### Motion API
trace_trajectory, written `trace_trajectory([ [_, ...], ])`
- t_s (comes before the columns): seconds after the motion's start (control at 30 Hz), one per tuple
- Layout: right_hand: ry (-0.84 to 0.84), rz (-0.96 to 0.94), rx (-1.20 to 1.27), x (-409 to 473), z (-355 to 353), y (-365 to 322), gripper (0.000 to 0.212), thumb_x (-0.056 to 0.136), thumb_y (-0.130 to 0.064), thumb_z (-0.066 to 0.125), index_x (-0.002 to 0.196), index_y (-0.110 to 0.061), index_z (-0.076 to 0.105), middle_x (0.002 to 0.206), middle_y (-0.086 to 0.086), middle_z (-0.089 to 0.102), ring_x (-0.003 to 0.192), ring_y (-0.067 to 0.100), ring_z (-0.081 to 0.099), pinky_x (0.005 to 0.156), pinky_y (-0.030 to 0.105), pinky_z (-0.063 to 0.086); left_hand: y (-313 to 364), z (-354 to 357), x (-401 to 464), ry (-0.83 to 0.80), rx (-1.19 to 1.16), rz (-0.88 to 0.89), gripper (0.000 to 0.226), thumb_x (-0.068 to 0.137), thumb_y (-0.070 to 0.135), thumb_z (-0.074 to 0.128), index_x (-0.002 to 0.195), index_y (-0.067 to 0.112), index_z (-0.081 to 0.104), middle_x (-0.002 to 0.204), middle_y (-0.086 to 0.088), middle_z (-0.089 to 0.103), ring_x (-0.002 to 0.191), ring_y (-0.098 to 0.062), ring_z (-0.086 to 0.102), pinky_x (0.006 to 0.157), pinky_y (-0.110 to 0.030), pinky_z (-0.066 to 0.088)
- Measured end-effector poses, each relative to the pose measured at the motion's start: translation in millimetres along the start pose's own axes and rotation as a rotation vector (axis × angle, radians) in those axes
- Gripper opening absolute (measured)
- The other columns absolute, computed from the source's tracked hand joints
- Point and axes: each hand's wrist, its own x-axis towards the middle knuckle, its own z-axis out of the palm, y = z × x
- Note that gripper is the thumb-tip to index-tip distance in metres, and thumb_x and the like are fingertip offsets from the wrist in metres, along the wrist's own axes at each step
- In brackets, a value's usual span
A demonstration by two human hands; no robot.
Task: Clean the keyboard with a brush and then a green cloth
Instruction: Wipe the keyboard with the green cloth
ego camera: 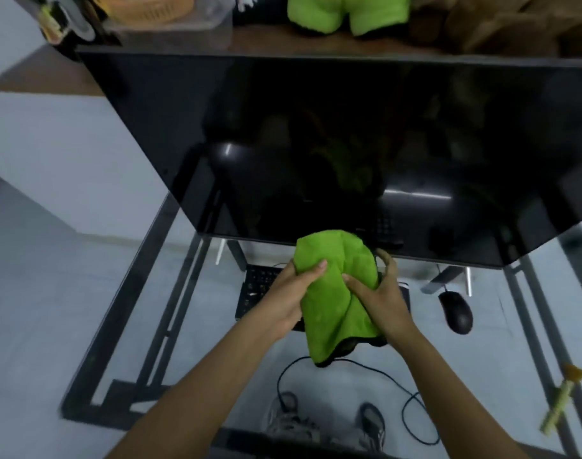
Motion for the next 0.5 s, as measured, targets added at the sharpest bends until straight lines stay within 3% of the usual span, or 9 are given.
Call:
trace_trajectory([
  [0.07,-0.026,-0.067,-0.098,-1.3,12.7,24.0,0.082,0.092,-0.017,0.062,0.151,-0.037,0.010,0.132,-0.010,0.047,0.109,-0.015,0.052,0.088,0.017,0.048,-11.9,-13.6,7.0,0.028,0.005,-0.038,0.036,0.091,0.021,0.062,0.126,0.014,0.058,0.118,-0.007,0.068,0.107,-0.021,0.066,0.092,-0.040,0.054],
  [0.1,-0.050,-0.100,-0.150,-3.9,19.5,32.0,0.077,0.093,-0.025,0.059,0.149,-0.044,0.009,0.145,-0.012,0.034,0.123,-0.018,0.037,0.100,0.021,0.039,-15.8,-19.7,10.0,0.029,0.004,-0.068,0.035,0.092,0.022,0.061,0.125,0.014,0.058,0.117,-0.007,0.068,0.106,-0.021,0.066,0.090,-0.040,0.054],
  [0.17,-0.139,-0.129,-0.227,-8.6,31.9,39.4,0.073,0.085,-0.052,0.055,0.146,-0.053,0.015,0.158,-0.019,0.009,0.134,-0.020,0.012,0.106,0.020,0.026,-20.3,-29.1,16.9,0.023,-0.012,-0.118,0.034,0.094,0.025,0.058,0.125,0.013,0.059,0.119,-0.008,0.067,0.106,-0.022,0.066,0.087,-0.039,0.055],
  [0.23,-0.228,-0.141,-0.254,-5.6,41.9,44.3,0.082,0.078,-0.062,0.062,0.146,-0.053,0.016,0.157,-0.016,0.021,0.138,-0.009,0.024,0.104,0.023,0.034,-21.7,-37.0,26.6,-0.006,-0.017,-0.146,0.036,0.096,0.028,0.053,0.128,0.012,0.057,0.122,-0.010,0.066,0.107,-0.022,0.065,0.085,-0.037,0.056],
  [0.3,-0.229,-0.125,-0.259,3.5,47.3,45.4,0.082,0.081,-0.046,0.070,0.145,-0.054,0.018,0.142,-0.017,0.045,0.124,0.001,0.050,0.096,0.030,0.047,-22.2,-45.0,35.5,-0.057,0.002,-0.148,0.042,0.098,0.037,0.047,0.132,0.012,0.053,0.126,-0.011,0.063,0.111,-0.023,0.063,0.093,-0.039,0.053],
  [0.37,-0.163,-0.161,-0.372,20.1,50.8,48.4,0.076,0.087,-0.032,0.067,0.145,-0.050,0.021,0.132,-0.015,0.054,0.110,0.004,0.059,0.092,0.035,0.052,-21.3,-60.5,43.8,-0.056,0.067,-0.088,0.048,0.099,0.043,0.040,0.133,0.011,0.051,0.126,-0.009,0.063,0.111,-0.020,0.063,0.099,-0.039,0.049],
  [0.43,-0.105,-0.205,-0.513,38.9,54.6,52.9,0.071,0.088,-0.029,0.057,0.148,-0.043,0.021,0.126,-0.005,0.059,0.104,0.012,0.061,0.087,0.041,0.053,-24.8,-82.6,49.5,0.038,0.248,0.083,0.039,0.102,0.037,0.036,0.124,0.012,0.056,0.116,-0.003,0.065,0.104,-0.012,0.063,0.095,-0.028,0.050],
  [0.5,-0.077,-0.218,-0.637,55.2,60.5,57.9,0.071,0.090,-0.032,0.051,0.150,-0.041,0.014,0.115,0.004,0.064,0.099,0.023,0.061,0.080,0.043,0.052,-35.4,-111.4,53.8,0.259,0.527,0.336,0.030,0.103,0.026,0.038,0.118,0.013,0.062,0.112,-0.001,0.066,0.103,-0.009,0.061,0.092,-0.022,0.045],
])
